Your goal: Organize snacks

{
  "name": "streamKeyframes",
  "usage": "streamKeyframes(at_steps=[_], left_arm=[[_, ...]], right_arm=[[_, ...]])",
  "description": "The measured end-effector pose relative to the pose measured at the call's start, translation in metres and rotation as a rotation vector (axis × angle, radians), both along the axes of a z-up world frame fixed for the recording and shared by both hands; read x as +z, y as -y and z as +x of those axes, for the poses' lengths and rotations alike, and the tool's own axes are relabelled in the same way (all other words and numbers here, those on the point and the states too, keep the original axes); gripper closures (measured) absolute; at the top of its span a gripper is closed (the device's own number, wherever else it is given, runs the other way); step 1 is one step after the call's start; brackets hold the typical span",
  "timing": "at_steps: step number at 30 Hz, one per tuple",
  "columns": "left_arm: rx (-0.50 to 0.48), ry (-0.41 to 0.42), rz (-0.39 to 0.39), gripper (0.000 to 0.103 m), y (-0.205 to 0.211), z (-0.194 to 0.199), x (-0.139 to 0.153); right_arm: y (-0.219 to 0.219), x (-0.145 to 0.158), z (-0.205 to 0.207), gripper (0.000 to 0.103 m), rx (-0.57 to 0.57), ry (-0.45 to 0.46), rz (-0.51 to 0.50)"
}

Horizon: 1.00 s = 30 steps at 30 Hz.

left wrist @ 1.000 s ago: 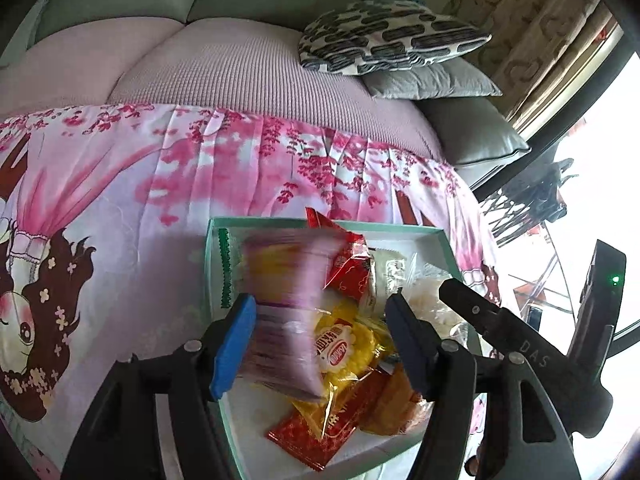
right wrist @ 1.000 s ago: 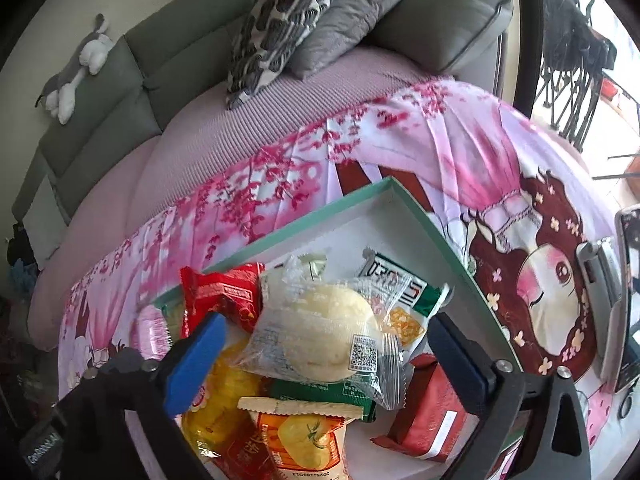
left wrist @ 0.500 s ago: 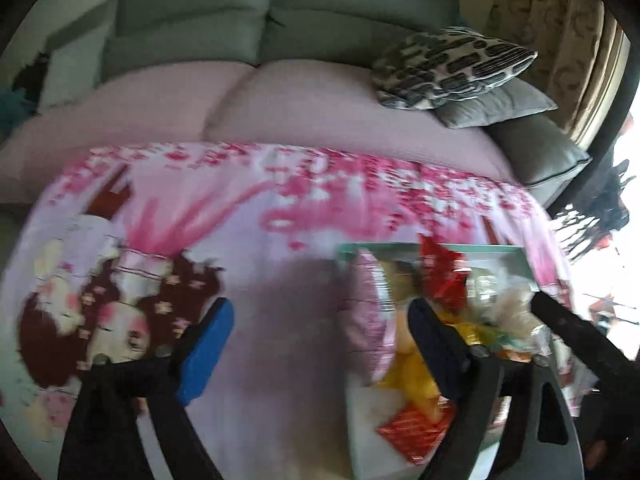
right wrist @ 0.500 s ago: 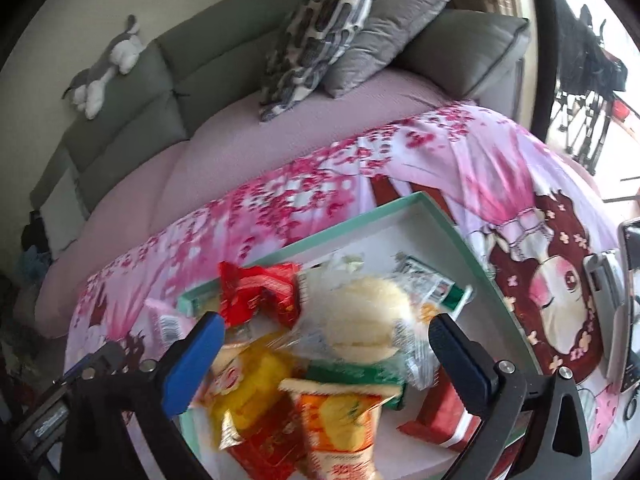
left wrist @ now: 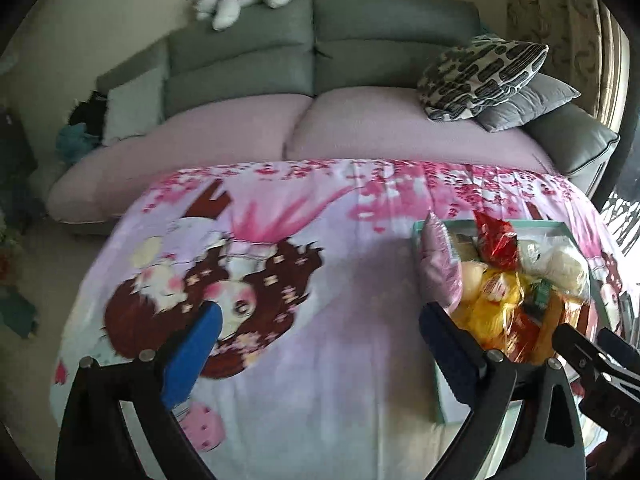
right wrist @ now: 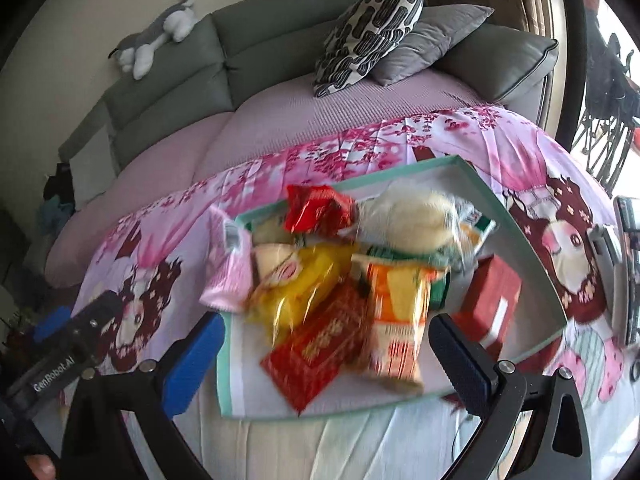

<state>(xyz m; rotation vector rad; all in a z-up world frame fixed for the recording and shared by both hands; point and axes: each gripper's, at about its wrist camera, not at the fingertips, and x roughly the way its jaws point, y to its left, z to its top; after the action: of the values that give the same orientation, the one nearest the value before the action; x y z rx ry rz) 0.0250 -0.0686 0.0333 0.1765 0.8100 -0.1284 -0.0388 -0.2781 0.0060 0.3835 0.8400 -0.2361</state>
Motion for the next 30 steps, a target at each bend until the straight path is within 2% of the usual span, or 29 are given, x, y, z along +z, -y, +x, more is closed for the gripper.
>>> streamKeyframes(at_steps=[7, 13, 30], left_arm=[[0.000, -0.043, 0.037, 0.004, -0.017, -0.023, -0.009], [0.018, -0.105, 0.004, 0.004, -0.025, -0.025, -0.015], [0.018, -0.149, -0.020, 0.004, -0.030, -0.013, -0.030]], right_arm=[[-0.015, 0.007, -0.021, 0.000, 0.004, 0.012, -0.042], [-0.019, 0.007, -0.024, 0.000, 0.007, 0.005, -0.049], [-0.025, -0.003, -0.016, 0.000, 0.033, -0.023, -0.074]])
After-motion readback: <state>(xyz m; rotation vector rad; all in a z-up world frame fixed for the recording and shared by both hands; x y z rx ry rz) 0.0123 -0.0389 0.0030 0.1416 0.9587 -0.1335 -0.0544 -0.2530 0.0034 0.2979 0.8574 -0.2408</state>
